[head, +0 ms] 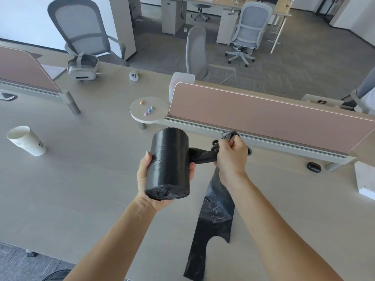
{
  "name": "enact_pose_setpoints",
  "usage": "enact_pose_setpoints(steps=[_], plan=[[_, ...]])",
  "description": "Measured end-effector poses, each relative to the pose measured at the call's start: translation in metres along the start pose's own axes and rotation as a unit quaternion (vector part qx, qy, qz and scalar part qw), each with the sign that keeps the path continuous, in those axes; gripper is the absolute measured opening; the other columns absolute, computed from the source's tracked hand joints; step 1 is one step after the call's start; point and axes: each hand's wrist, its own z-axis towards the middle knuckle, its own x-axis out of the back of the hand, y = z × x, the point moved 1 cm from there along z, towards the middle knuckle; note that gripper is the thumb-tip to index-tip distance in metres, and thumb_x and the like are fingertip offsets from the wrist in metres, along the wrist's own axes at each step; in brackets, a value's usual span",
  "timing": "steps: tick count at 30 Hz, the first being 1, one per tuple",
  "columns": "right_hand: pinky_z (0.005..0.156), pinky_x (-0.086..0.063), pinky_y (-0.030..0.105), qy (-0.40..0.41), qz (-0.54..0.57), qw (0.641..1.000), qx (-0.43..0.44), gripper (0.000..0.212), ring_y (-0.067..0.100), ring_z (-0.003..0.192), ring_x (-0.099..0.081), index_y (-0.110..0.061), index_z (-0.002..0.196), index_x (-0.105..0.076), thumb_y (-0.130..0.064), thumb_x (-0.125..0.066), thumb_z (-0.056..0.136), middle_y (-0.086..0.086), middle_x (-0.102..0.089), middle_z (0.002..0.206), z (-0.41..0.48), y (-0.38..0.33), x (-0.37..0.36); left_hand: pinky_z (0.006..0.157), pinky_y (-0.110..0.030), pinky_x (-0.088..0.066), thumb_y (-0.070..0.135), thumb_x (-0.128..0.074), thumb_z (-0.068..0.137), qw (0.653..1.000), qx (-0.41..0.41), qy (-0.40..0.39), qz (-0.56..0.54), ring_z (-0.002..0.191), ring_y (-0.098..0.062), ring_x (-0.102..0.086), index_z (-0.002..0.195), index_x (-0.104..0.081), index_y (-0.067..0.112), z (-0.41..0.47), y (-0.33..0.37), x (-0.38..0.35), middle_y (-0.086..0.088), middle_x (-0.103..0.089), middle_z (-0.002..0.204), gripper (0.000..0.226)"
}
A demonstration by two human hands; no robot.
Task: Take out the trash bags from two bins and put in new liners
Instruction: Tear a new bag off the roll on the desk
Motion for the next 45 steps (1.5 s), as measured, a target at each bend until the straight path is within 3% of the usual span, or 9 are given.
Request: enact_pose_setpoints(steps=[5,10,15,19,24,29,35,42,45], plan=[[0.042,-0.021,0.018,-0.003,-0.082,0.991,0.103,0.032,0.007,0.044,-0.024,-0.016,0.066,-0.025,0.002,-0.043,0.085,0.001,-0.026,0.061,0.004,-0.013,0.007,0.107,-0.048,-0.041,0.043,-0.071,0.080,0.997,0.032,-0.045,0.053,0.116,-0.039,-0.055,0.137,-0.048,0.004,0.000,-0.006,0.003,-0.020,-0.055,0.130,0.072],[0.044,-0.025,0.021,0.004,-0.076,0.993,0.087,0.033,0.007,0.047,-0.023,-0.018,0.065,-0.025,0.001,-0.044,0.084,0.000,-0.025,0.061,0.005,-0.010,0.008,0.106,-0.047,-0.041,0.045,-0.067,0.083,0.996,0.038,-0.053,0.066,0.117,-0.038,-0.054,0.138,-0.046,0.005,0.001,-0.004,0.005,-0.019,-0.054,0.131,0.071],[0.047,-0.042,0.026,-0.067,0.102,0.990,-0.072,0.036,0.016,0.043,-0.046,-0.016,0.070,-0.039,-0.014,-0.070,0.089,0.000,-0.051,0.054,0.008,-0.004,0.018,0.100,-0.046,-0.048,0.044,-0.073,0.073,0.999,0.008,-0.015,0.052,0.112,-0.036,-0.058,0.142,-0.036,0.015,-0.004,0.004,0.003,-0.010,-0.034,0.142,0.083],[0.054,-0.044,0.026,-0.140,0.295,0.924,-0.199,0.030,0.016,0.051,-0.051,-0.017,0.076,-0.046,-0.009,-0.074,0.085,0.002,-0.059,0.065,0.000,-0.001,0.020,0.098,-0.045,-0.050,0.040,-0.080,0.067,1.000,0.006,-0.009,0.016,0.111,-0.036,-0.060,0.144,-0.025,0.024,-0.008,0.008,0.006,0.002,0.007,0.153,0.096],[0.060,-0.044,0.030,-0.193,0.427,0.855,-0.220,0.029,0.020,0.068,-0.058,-0.023,0.081,-0.057,0.003,-0.069,0.076,0.006,-0.066,0.085,-0.008,-0.001,0.018,0.106,-0.044,-0.043,0.042,-0.075,0.073,0.997,-0.016,0.012,0.080,0.117,-0.034,-0.054,0.143,-0.033,0.018,-0.012,0.015,0.003,-0.007,-0.029,0.145,0.085],[0.077,-0.058,0.041,-0.237,0.357,0.890,-0.154,0.029,0.029,0.083,-0.066,-0.018,0.092,-0.051,0.011,-0.051,0.091,0.014,-0.065,0.098,-0.014,-0.005,0.015,0.119,-0.057,-0.016,0.047,-0.071,0.073,0.991,-0.072,0.008,0.111,0.143,-0.038,-0.020,0.148,-0.029,0.020,-0.009,0.017,0.004,-0.009,-0.031,0.152,0.090],[0.055,-0.054,0.026,-0.175,0.189,0.963,-0.084,0.014,0.023,0.073,-0.064,-0.016,0.095,-0.049,-0.005,-0.057,0.097,0.015,-0.058,0.101,-0.022,-0.002,0.006,0.110,-0.057,-0.034,0.040,-0.074,0.071,0.986,-0.125,-0.011,0.107,0.124,-0.035,-0.051,0.134,-0.053,0.011,-0.007,0.019,-0.004,-0.014,-0.056,0.135,0.072],[0.080,-0.058,0.036,-0.302,0.231,0.918,-0.109,0.038,0.026,0.080,-0.071,-0.011,0.107,-0.054,-0.010,-0.076,0.077,0.015,-0.071,0.091,-0.038,-0.005,-0.002,0.109,-0.053,-0.039,0.044,-0.070,0.073,0.983,-0.142,0.015,0.115,0.121,-0.033,-0.056,0.133,-0.055,0.010,-0.003,0.017,-0.008,-0.015,-0.058,0.133,0.071],[0.068,-0.060,0.031,-0.299,0.225,0.920,-0.114,0.027,0.022,0.067,-0.070,-0.008,0.102,-0.057,0.009,-0.067,0.083,0.015,-0.070,0.082,-0.035,-0.009,-0.001,0.101,-0.050,-0.045,0.045,-0.069,0.073,0.981,-0.145,0.024,0.126,0.114,-0.031,-0.060,0.128,-0.060,0.010,-0.006,0.018,-0.008,-0.013,-0.061,0.128,0.066]])
